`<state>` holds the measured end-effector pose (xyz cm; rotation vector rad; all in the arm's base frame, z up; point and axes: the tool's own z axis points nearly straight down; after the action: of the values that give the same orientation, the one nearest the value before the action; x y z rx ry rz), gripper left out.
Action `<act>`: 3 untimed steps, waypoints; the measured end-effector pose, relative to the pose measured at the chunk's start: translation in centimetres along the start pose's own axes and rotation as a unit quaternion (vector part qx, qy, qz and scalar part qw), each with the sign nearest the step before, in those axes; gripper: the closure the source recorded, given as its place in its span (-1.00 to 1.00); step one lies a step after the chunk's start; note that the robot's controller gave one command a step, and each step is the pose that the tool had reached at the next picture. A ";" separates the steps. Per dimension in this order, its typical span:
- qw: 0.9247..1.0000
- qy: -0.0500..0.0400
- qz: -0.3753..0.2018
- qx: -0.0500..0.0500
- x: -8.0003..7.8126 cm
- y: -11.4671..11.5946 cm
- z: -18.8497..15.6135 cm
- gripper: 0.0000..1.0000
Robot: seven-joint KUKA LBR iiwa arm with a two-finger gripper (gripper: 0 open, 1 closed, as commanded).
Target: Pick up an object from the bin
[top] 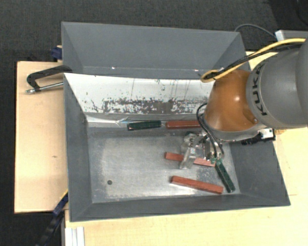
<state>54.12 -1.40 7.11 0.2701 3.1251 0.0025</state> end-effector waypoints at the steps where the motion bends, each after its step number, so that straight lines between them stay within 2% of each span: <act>1: 1.000 0.000 0.000 0.000 0.0 0.0 0.0 1.00; 2: 1.000 0.003 0.000 0.000 0.2 0.0 -0.3 1.00; 3: 1.000 0.005 0.000 0.001 0.3 0.0 -2.3 1.00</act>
Offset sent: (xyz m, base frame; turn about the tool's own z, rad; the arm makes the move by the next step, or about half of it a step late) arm 0.0001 -0.0001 0.0664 0.0000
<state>53.84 -1.37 9.41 0.2696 3.1347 0.0020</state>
